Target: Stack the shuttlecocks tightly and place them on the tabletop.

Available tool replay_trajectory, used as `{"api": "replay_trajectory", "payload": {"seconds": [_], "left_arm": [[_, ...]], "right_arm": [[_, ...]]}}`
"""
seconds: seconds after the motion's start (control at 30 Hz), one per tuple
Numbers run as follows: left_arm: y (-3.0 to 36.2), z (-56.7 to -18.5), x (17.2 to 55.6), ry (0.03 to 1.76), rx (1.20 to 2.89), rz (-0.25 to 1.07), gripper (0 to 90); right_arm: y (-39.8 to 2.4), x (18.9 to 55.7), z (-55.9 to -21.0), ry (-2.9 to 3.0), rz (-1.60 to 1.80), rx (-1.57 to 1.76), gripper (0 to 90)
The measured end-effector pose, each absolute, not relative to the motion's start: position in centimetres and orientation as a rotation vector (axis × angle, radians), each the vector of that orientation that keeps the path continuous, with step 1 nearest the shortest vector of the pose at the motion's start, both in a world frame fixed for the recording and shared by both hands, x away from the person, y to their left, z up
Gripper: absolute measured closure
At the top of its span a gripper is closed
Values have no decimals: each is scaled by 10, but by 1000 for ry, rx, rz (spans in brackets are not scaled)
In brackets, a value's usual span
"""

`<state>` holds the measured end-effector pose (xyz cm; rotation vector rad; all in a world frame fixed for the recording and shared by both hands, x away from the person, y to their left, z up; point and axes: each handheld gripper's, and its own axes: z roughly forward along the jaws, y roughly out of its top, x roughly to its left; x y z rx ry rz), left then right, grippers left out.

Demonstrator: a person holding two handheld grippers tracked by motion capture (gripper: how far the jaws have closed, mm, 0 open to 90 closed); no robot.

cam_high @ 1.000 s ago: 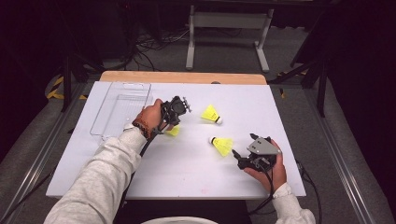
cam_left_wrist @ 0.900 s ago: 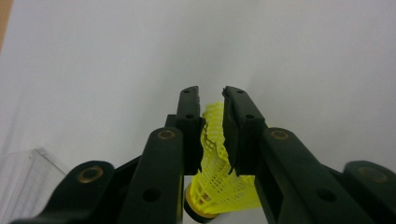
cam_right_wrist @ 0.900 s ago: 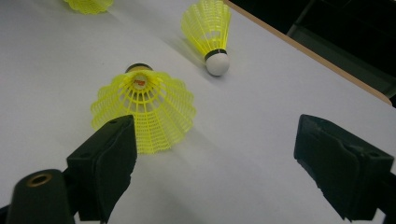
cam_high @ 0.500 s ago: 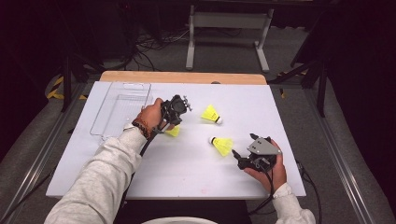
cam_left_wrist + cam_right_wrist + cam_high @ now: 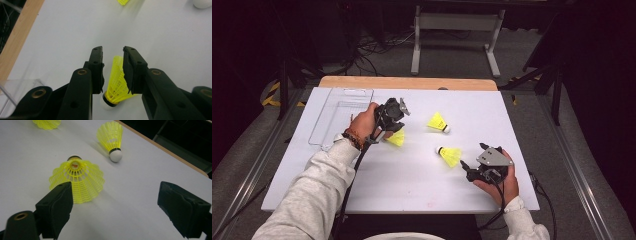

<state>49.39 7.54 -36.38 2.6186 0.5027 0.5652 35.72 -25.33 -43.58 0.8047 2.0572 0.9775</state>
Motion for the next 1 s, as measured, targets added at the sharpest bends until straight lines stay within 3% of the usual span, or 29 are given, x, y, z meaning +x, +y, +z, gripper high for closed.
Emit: {"api": "replay_trajectory", "payload": {"seconds": [0.23,0.6,1.0], "left_arm": [[98,-363,478,491,2520,596,646],[130,-366,447,469,2342,662,481],[160,-378,422,450,2183,694,399]], "right_arm": [[-252,358,-436,2057,982,812,133],[-250,358,-436,2062,991,816,131],[-248,358,-437,2065,1021,833,131]]}}
